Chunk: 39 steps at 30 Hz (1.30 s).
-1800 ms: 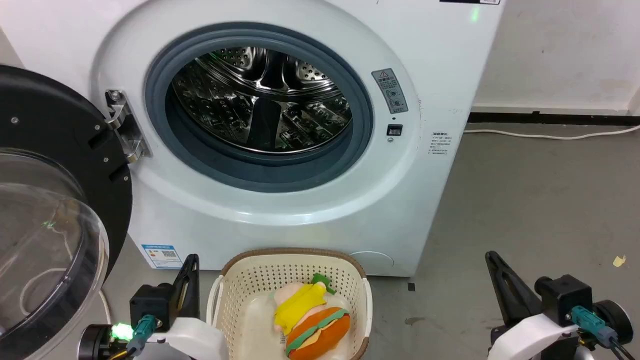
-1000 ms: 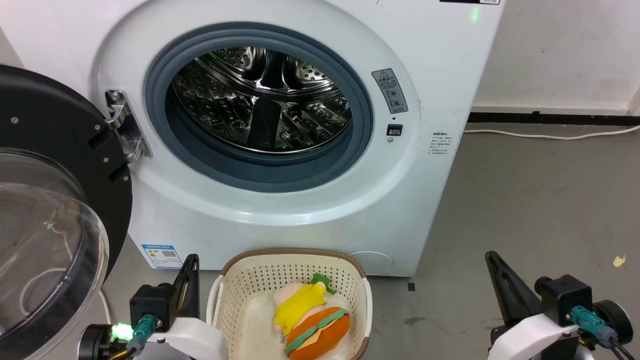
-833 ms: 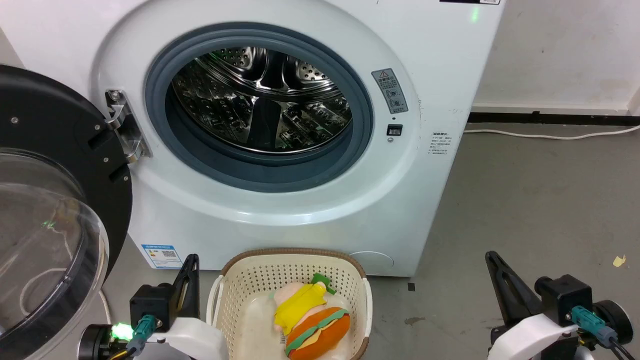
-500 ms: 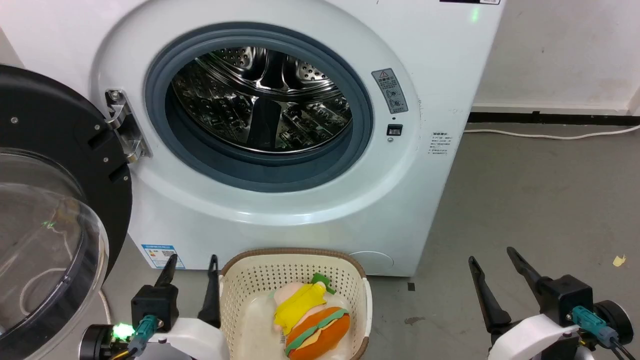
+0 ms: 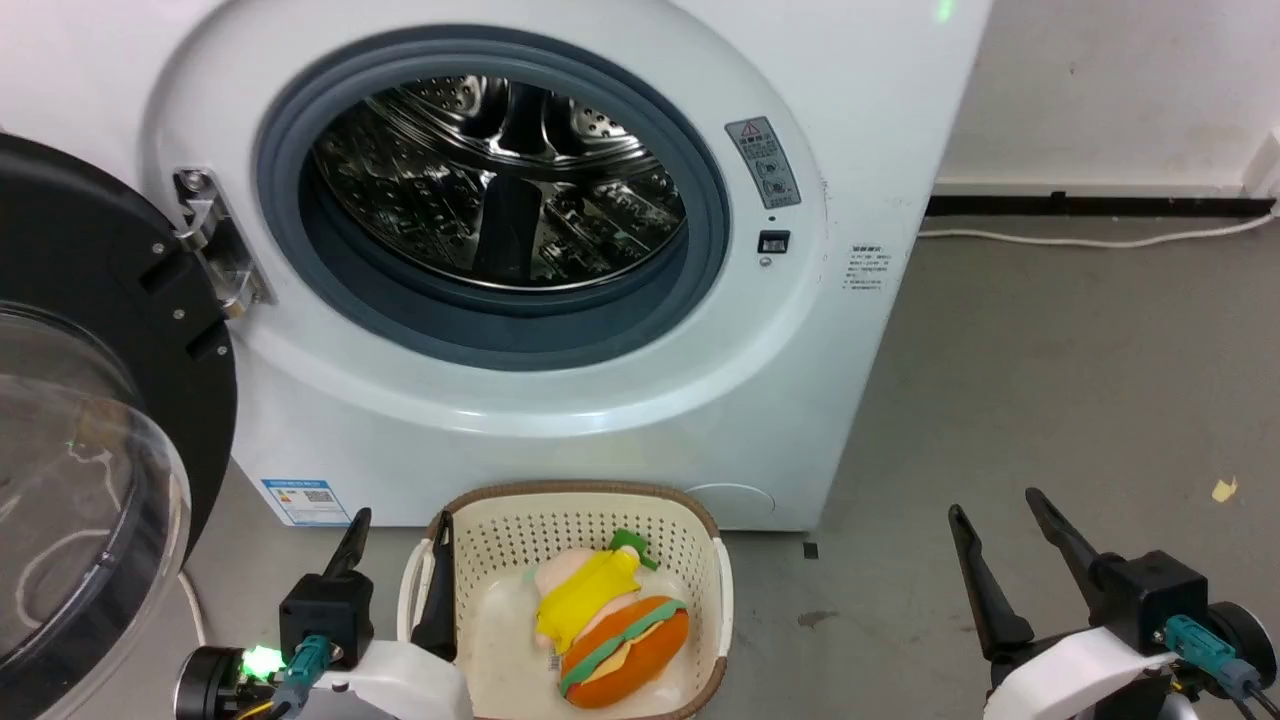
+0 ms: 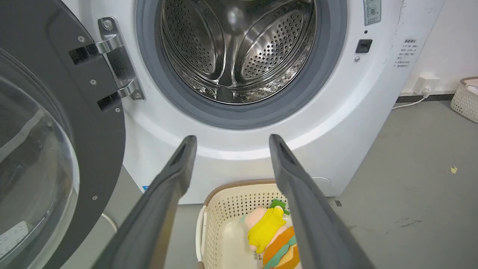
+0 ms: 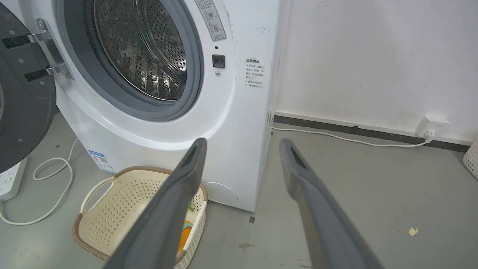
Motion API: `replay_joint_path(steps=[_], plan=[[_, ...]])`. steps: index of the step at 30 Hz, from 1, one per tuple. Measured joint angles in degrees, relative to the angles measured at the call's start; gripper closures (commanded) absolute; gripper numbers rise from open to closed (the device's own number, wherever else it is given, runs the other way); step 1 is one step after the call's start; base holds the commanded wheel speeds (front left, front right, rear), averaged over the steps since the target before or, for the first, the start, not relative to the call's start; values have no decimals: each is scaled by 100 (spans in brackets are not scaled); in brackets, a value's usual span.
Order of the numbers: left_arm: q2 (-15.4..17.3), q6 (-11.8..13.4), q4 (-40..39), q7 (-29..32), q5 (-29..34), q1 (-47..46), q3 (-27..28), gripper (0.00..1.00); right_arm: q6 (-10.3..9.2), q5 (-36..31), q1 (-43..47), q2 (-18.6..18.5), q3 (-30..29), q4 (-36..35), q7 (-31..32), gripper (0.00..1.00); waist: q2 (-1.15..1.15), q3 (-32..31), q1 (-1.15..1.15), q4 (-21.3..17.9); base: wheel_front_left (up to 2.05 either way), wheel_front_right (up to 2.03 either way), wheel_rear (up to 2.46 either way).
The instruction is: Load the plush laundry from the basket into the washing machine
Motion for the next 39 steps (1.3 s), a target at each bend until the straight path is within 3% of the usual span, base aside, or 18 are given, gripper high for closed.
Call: replay_joint_path(steps=[19, 39], plan=[[258, -146, 742, -179, 0, -708, -169, 0, 0, 458, -152, 0, 7, -149, -227, 0, 0, 845, 1, -409, 0, 0, 0], [761, -300, 2286, 148, -74, -1825, -606, 0, 0, 1007, -343, 0, 312, -279, -458, 0, 0, 1872, 0, -960, 0, 0, 0]])
